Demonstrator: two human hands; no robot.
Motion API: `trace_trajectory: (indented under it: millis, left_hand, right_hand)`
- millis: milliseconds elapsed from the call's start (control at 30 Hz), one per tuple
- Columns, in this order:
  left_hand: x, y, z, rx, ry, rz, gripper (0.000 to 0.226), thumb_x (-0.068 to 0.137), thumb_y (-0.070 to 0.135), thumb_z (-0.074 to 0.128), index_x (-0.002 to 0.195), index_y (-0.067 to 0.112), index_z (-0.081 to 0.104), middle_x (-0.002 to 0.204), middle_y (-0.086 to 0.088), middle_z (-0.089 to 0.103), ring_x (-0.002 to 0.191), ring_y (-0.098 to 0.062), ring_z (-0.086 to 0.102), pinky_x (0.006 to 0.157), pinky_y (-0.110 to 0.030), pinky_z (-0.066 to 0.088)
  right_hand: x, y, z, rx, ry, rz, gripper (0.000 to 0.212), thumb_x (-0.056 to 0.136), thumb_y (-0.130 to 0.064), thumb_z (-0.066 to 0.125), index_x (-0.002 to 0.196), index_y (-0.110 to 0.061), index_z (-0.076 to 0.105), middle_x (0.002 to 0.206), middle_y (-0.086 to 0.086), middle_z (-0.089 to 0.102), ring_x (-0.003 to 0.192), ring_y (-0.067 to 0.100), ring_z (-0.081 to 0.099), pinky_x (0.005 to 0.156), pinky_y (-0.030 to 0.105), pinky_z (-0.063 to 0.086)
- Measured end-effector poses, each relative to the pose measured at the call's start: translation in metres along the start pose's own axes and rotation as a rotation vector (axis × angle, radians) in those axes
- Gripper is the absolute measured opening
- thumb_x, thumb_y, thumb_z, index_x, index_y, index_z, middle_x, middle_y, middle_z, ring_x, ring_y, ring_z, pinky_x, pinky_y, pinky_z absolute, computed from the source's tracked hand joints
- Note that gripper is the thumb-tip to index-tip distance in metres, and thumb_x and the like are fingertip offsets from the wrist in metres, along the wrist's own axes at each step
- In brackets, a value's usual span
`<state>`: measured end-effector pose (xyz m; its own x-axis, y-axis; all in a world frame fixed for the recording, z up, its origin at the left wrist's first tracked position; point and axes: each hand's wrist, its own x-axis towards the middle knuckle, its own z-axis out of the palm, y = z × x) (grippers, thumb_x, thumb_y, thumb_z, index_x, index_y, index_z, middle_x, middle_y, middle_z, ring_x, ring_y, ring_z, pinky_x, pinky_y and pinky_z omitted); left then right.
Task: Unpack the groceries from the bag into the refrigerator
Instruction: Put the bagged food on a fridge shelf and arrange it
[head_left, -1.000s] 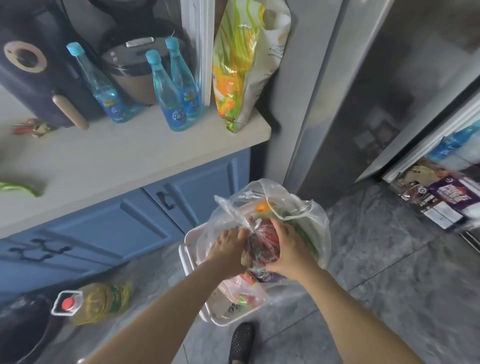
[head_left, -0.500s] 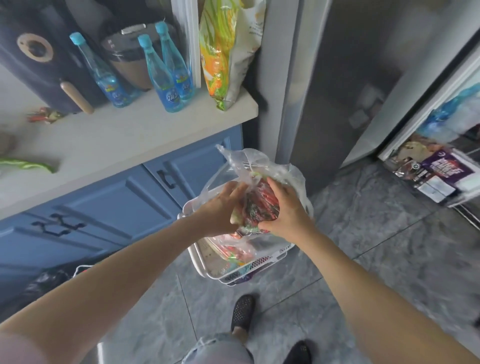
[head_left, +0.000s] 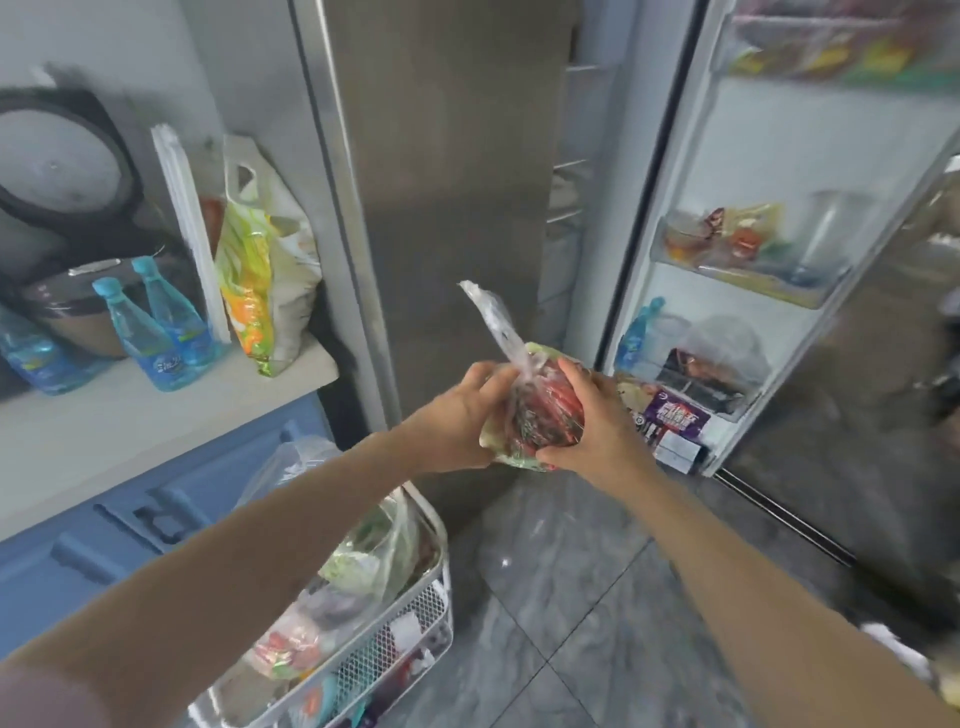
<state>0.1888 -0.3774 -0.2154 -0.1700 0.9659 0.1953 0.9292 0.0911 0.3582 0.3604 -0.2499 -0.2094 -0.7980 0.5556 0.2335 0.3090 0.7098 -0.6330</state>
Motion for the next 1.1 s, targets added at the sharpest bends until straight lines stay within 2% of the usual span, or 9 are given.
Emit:
trace_trajectory:
  millis: [100,233,367,533,633,733,867,1033,1100]
  left_hand:
    - [0.06,0.025,-0.004,-0.023,0.023,0.071,0.11,0.068,0.021,0.079,0.147,0.028,0.003,0.141,-0.012,0.027,0.114,-0.032,0.054,0.092,-0.035,0.05]
    - [0.145,0.034,-0.003,-0.032,0.027,0.121,0.108,0.067,0.028,0.082,0.15,0.019,0.013,0.14,-0.009,0.028,0.118,-0.03,0.051,0.097,-0.038,0.048]
    - [0.238,0.021,0.004,0.004,0.004,0.15,0.113,0.066,0.022,0.081,0.149,0.026,0.006,0.139,-0.006,0.025,0.117,-0.03,0.052,0.095,-0.041,0.049]
    - [0.352,0.006,-0.001,-0.011,-0.001,0.192,0.115,0.066,0.022,0.081,0.148,0.033,0.0,0.139,-0.007,0.024,0.119,-0.03,0.051,0.099,-0.04,0.046]
    - [0.415,-0.002,-0.012,-0.023,0.036,0.244,0.116,0.064,0.027,0.082,0.148,0.032,0.001,0.139,-0.01,0.025,0.117,-0.031,0.052,0.099,-0.041,0.047]
    - [0.466,-0.007,-0.025,-0.021,0.066,0.233,0.114,0.063,0.027,0.082,0.149,0.024,0.007,0.137,-0.008,0.028,0.112,-0.029,0.055,0.098,-0.038,0.047]
    - [0.529,-0.033,-0.038,0.009,0.101,0.202,0.114,0.063,0.02,0.084,0.15,0.015,0.011,0.134,-0.013,0.032,0.114,-0.03,0.054,0.1,-0.032,0.044]
    - [0.596,-0.071,-0.068,0.066,0.192,0.088,0.115,0.062,0.022,0.086,0.15,0.012,0.012,0.136,-0.013,0.033,0.126,-0.024,0.04,0.104,-0.015,0.031]
    - [0.621,-0.091,-0.081,0.103,0.259,0.013,0.122,0.058,0.031,0.087,0.15,0.02,0.008,0.137,-0.013,0.034,0.128,-0.025,0.041,0.108,-0.026,0.035]
  right_hand:
    - [0.021,0.028,-0.043,-0.025,0.063,0.023,0.111,0.059,-0.022,0.089,0.147,-0.033,0.022,0.132,0.008,0.034,0.121,0.023,0.042,0.103,0.034,0.039]
    - [0.064,0.072,-0.088,-0.07,0.121,0.022,0.111,0.058,-0.024,0.088,0.147,-0.033,0.022,0.133,0.009,0.035,0.121,0.024,0.042,0.101,0.031,0.035]
    - [0.125,0.116,-0.124,-0.095,0.163,0.011,0.112,0.057,-0.024,0.089,0.147,-0.032,0.023,0.13,0.008,0.036,0.12,0.024,0.043,0.103,0.035,0.038]
    - [0.211,0.163,-0.171,-0.067,0.188,0.004,0.112,0.057,-0.023,0.089,0.146,-0.038,0.023,0.132,0.004,0.035,0.119,0.017,0.041,0.099,0.025,0.036]
    - [0.264,0.186,-0.198,-0.077,0.206,-0.015,0.11,0.058,-0.022,0.089,0.145,-0.038,0.024,0.134,0.002,0.034,0.117,0.014,0.039,0.096,0.026,0.037]
    - [0.315,0.208,-0.218,-0.105,0.226,-0.029,0.11,0.056,-0.025,0.089,0.143,-0.039,0.025,0.134,0.004,0.034,0.12,0.019,0.04,0.096,0.03,0.038]
    - [0.391,0.234,-0.234,-0.098,0.213,-0.054,0.111,0.054,-0.027,0.089,0.143,-0.041,0.024,0.134,0.002,0.034,0.12,0.02,0.043,0.099,0.039,0.045]
    - [0.502,0.252,-0.247,-0.02,0.172,-0.221,0.11,0.054,-0.022,0.089,0.144,-0.036,0.028,0.132,0.004,0.035,0.118,0.019,0.045,0.099,0.025,0.037]
    - [0.55,0.252,-0.252,-0.008,0.148,-0.291,0.109,0.054,-0.023,0.088,0.144,-0.036,0.029,0.13,0.005,0.037,0.117,0.018,0.044,0.095,0.02,0.033]
